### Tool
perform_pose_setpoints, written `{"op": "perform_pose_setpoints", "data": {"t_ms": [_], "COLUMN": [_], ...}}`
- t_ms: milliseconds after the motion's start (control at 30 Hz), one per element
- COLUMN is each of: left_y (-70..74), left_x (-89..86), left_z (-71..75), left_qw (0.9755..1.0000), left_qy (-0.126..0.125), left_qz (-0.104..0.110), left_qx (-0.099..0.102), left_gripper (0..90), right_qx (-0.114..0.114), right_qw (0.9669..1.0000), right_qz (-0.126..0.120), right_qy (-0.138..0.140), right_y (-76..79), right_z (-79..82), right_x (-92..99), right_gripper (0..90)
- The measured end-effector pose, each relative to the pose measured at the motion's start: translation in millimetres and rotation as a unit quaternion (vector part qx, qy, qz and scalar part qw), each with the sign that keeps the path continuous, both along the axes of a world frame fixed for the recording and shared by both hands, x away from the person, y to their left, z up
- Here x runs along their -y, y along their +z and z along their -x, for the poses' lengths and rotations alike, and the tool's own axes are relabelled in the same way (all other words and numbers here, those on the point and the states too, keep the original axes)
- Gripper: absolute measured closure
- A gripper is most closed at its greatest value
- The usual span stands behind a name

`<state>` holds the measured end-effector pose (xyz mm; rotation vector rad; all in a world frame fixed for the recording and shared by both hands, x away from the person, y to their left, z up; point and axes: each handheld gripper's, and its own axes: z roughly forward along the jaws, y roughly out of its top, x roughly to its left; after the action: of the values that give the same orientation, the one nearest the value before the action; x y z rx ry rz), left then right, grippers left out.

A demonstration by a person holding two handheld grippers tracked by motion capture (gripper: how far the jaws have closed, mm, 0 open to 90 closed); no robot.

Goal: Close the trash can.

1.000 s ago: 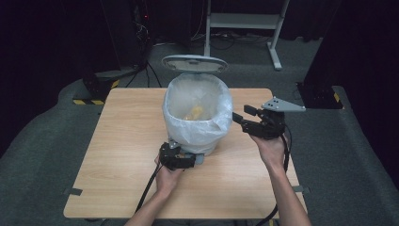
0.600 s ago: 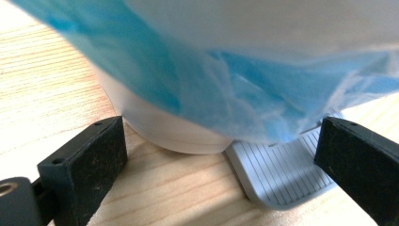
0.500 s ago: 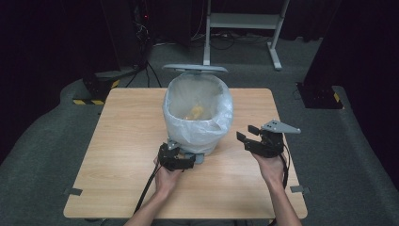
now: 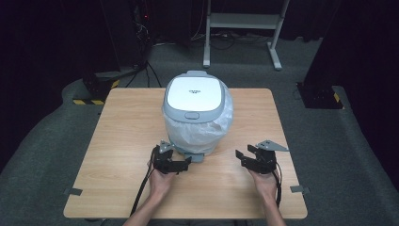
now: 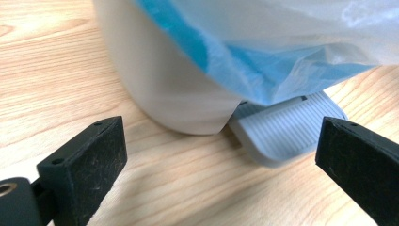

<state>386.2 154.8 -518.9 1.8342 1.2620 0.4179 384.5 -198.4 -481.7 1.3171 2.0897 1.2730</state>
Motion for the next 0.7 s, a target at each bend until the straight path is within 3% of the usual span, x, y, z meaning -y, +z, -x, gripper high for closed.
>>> {"op": "perform_pose_setpoints", "data": {"t_ms": [167, 333, 433, 500, 700], "left_y": [-1.1, -1.9, -6.4, -9.9, -10.6], "left_x": [-16.3, -33.4, -44.2, -52.3, -64.3], "left_z": [2.8, 2.9, 3.2, 4.2, 6.1], "left_qw": [0.9997, 0.9984, 0.9960, 0.9953, 0.9919], "left_qy": [0.006, 0.031, 0.053, 0.061, 0.077], "left_qz": [-0.021, -0.043, -0.068, -0.068, -0.096], "left_qx": [-0.007, -0.016, -0.024, -0.031, -0.030], "left_gripper": [3.2, 4.8, 5.9, 6.0, 6.5], "right_qx": [-0.019, -0.032, -0.038, -0.045, -0.044], "right_qw": [0.9996, 0.9984, 0.9965, 0.9954, 0.9926], "right_qz": [0.016, 0.036, 0.063, 0.073, 0.098], "right_qy": [-0.015, -0.028, -0.039, -0.042, -0.057], "right_y": [-19.3, -34.7, -41.1, -44.3, -46.9], "right_z": [2.7, 4.7, 5.4, 6.2, 8.6], "right_x": [2.3, 3.9, 3.3, 3.2, 3.6], "right_gripper": [38.8, 38.8, 39.1, 39.6, 38.5]}}
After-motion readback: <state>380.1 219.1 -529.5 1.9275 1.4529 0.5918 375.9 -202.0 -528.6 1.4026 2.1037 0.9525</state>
